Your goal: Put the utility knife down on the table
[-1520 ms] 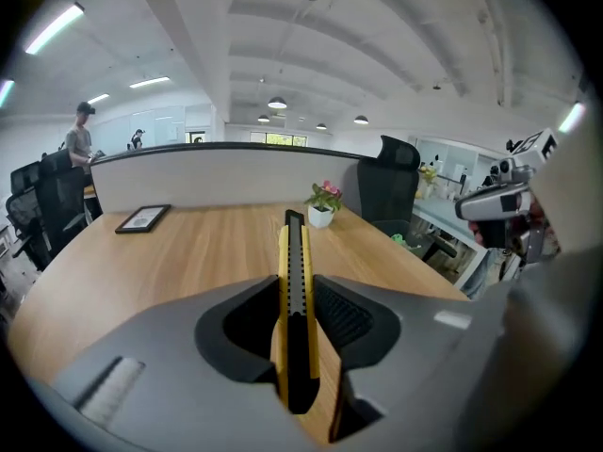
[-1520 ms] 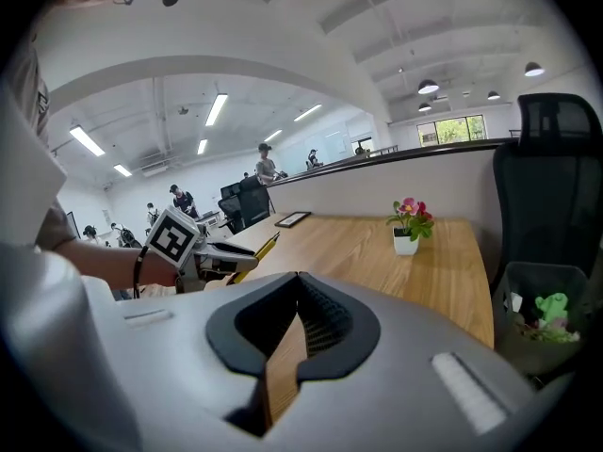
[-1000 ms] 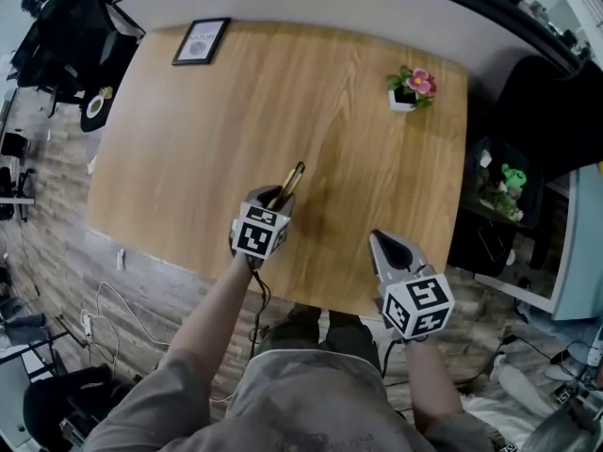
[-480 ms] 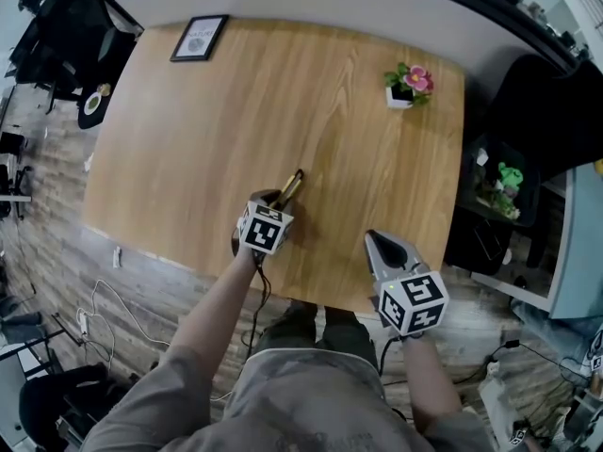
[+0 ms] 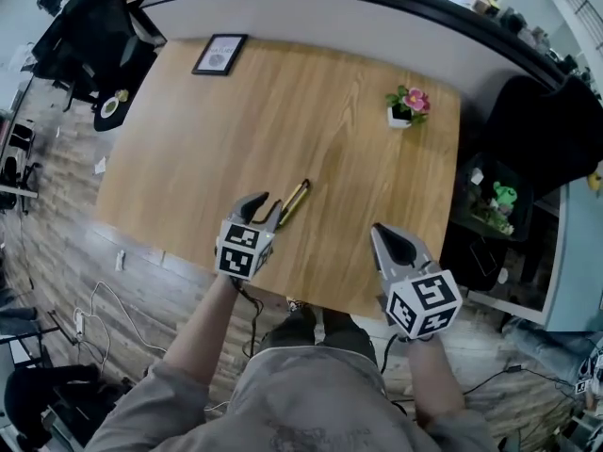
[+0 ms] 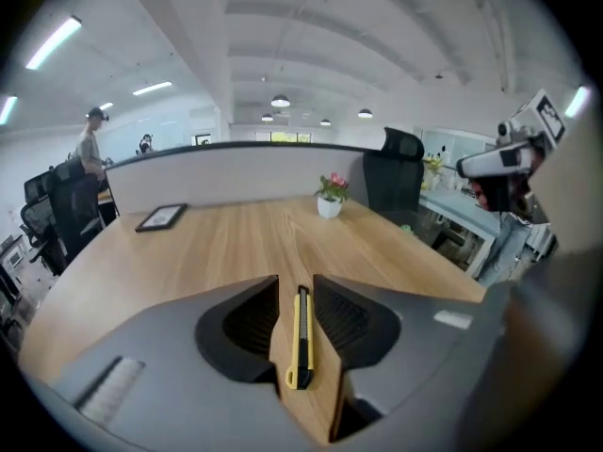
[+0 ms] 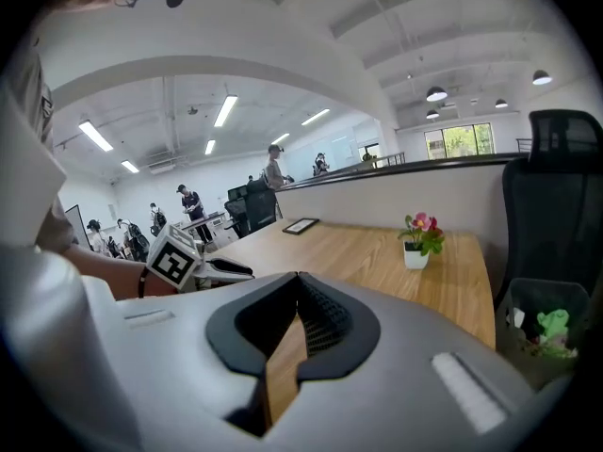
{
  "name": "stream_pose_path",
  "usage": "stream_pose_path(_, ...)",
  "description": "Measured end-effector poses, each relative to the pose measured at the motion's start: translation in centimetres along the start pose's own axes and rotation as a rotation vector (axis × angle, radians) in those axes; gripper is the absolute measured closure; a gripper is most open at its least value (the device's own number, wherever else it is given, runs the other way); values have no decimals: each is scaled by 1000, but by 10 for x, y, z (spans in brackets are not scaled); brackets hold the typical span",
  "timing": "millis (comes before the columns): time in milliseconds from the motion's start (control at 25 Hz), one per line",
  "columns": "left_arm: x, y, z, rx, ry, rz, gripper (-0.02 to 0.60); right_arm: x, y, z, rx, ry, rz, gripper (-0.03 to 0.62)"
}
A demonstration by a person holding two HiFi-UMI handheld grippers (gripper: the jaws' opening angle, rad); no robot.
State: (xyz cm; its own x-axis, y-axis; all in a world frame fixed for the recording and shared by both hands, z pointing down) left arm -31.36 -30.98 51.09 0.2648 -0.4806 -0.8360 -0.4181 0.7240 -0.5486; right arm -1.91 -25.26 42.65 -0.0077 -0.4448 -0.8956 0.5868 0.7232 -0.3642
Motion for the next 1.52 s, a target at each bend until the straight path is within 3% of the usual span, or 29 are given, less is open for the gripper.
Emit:
stream_pose_path(200, 49, 68, 1, 52, -36, 176, 480, 45, 17, -17, 39, 60, 124, 583)
stream_pose_path(240, 58, 81, 2, 64, -43, 214, 527, 54, 21, -21, 48, 73, 150, 583)
stream_pose_path(440, 101, 142, 10, 107, -110, 372, 549, 92, 42, -45, 85, 133, 260, 583)
stream_pose_path(760, 144, 223, 26, 136, -155, 574, 580, 133, 80, -80, 118, 203, 398, 583)
stream_pose_path(1000, 150, 259, 32, 158, -194, 615, 581, 141, 95, -99, 128, 243, 463, 584)
stream_pose_path(1200, 143, 272, 33, 158, -155, 665, 581, 138, 101, -115, 150, 270, 453, 584)
stream_pose_path(1440, 135, 278, 29, 162, -148, 650, 581, 135, 102, -121, 143, 285, 433, 585)
stream_pose_path(1520, 134, 278, 25, 150, -107, 655, 581, 134, 100, -123, 142, 287, 427, 585)
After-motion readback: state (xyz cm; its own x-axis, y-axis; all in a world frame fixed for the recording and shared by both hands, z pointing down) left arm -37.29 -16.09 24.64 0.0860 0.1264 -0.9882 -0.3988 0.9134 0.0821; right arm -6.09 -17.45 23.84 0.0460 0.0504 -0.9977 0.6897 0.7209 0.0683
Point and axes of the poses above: the fingertips, and each gripper's own axes: y backward along the fingers, z to its right, x out of its top, the point moved 10 cm from there along y, backward along the fingers, and after that the axes turned 6 degrees about z, right-handed, at the moved point
